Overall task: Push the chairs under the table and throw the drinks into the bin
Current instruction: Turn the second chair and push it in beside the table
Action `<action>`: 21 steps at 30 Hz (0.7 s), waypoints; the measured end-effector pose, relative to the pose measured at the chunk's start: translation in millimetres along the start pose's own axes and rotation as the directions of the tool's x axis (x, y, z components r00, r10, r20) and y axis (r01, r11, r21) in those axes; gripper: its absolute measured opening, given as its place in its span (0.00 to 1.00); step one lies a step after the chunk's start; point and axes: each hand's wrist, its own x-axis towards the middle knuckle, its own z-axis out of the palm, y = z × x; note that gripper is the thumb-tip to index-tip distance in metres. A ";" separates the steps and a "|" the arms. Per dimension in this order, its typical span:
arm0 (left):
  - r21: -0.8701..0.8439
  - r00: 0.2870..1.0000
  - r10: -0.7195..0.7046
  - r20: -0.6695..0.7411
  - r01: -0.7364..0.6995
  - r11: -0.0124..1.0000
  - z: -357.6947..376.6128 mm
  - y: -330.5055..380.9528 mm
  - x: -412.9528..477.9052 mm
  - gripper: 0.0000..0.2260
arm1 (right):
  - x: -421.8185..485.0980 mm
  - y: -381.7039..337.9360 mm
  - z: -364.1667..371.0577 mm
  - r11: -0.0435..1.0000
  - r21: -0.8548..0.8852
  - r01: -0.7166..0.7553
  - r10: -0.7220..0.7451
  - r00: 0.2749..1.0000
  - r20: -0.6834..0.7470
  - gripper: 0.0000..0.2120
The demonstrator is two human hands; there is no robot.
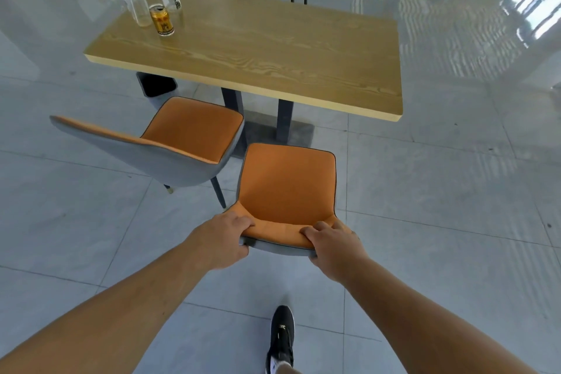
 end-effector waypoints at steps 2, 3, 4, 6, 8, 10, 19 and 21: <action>-0.002 1.000 0.001 0.002 -0.001 1.000 -8.6 -5.8 21.4 0.26 | 20.9 8.5 -11.9 1.000 0.008 -0.011 0.011 1.000 0.003 0.22; -0.003 1.000 0.005 0.008 -0.005 1.000 -13.3 -8.8 31.3 0.26 | 30.4 12.1 -17.5 1.000 0.008 -0.014 0.014 1.000 0.006 0.22; -0.003 1.000 0.012 0.015 -0.012 1.000 -18.0 -11.9 41.0 0.26 | 39.5 15.0 -22.8 1.000 0.005 -0.014 0.014 1.000 0.012 0.22; -0.011 0.999 0.022 0.024 -0.022 1.000 -27.4 -19.9 58.6 0.25 | 57.2 18.2 -33.3 1.000 0.010 -0.012 0.011 0.999 0.031 0.22; -0.018 0.999 0.026 0.028 -0.025 1.000 -36.3 -29.6 73.2 0.24 | 72.4 18.1 -42.5 1.000 0.019 -0.011 0.010 0.999 0.039 0.22; -0.023 0.999 0.033 0.025 -0.032 0.999 -44.0 -40.3 85.5 0.24 | 85.8 15.4 -50.1 1.000 0.024 -0.018 0.018 0.999 0.036 0.22; -0.079 0.983 0.181 0.011 -0.180 0.980 -82.7 -82.2 134.3 0.24 | 133.2 3.1 -81.8 0.990 0.024 -0.138 0.138 0.990 0.003 0.19; -0.058 0.968 0.239 0.074 -0.235 0.970 -90.5 -87.3 139.9 0.26 | 131.1 -0.9 -82.2 0.981 0.009 -0.193 0.193 0.981 0.033 0.20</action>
